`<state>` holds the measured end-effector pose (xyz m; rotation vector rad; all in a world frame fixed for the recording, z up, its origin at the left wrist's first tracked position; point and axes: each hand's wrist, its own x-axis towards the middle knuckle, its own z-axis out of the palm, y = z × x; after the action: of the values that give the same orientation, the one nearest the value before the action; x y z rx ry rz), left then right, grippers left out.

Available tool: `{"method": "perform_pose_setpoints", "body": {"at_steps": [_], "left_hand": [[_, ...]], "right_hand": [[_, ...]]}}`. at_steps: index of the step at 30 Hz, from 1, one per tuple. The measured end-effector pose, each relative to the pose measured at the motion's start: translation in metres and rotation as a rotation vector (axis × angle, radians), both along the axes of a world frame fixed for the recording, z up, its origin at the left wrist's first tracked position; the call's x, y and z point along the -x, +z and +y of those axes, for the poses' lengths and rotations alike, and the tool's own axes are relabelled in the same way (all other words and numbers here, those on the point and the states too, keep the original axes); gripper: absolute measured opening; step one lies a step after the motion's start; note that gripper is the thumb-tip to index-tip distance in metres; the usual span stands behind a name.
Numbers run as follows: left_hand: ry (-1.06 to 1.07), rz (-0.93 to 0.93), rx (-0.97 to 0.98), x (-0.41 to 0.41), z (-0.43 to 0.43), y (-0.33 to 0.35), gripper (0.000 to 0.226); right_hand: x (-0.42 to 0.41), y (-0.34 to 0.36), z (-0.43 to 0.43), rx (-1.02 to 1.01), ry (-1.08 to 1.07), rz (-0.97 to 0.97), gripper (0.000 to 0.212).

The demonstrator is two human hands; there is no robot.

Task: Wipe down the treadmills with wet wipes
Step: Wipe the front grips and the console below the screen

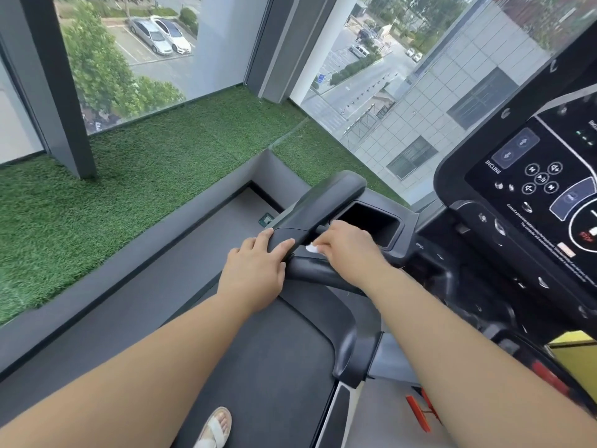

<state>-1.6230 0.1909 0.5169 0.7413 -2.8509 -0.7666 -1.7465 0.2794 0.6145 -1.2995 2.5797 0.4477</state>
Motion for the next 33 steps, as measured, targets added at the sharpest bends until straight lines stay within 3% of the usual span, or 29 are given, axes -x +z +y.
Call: {"method": "perform_pose_setpoints", "body": {"at_steps": [5,7,11,15,18,21,29,33], "left_hand": [[0.000,-0.008,-0.005,0.001,0.000,0.000,0.048],[0.003,-0.005,-0.003,0.001,0.000,0.000,0.048],[0.004,-0.018,-0.006,0.000,0.000,0.001,0.048],[0.000,-0.017,-0.032,-0.001,-0.001,0.003,0.050],[0.008,-0.003,-0.122,-0.002,-0.005,0.005,0.051],[0.040,0.045,-0.236,-0.003,-0.010,0.007,0.049],[0.063,0.077,-0.269,-0.003,-0.010,0.008,0.047],[0.077,0.099,-0.288,-0.004,-0.010,0.007,0.047]], "right_hand": [[-0.019,-0.030,-0.011,-0.017,0.051,0.126,0.025],[-0.022,-0.037,-0.005,0.105,0.171,0.228,0.012],[-0.028,-0.051,0.016,0.334,0.457,0.354,0.015],[-0.029,-0.052,0.033,0.382,0.637,0.488,0.043],[-0.021,-0.051,0.055,0.489,0.717,0.463,0.032],[-0.017,-0.048,0.049,0.591,0.621,0.398,0.019],[-0.026,-0.071,0.023,0.511,0.716,0.570,0.011],[-0.021,-0.065,0.039,0.439,0.879,0.586,0.025]]}}
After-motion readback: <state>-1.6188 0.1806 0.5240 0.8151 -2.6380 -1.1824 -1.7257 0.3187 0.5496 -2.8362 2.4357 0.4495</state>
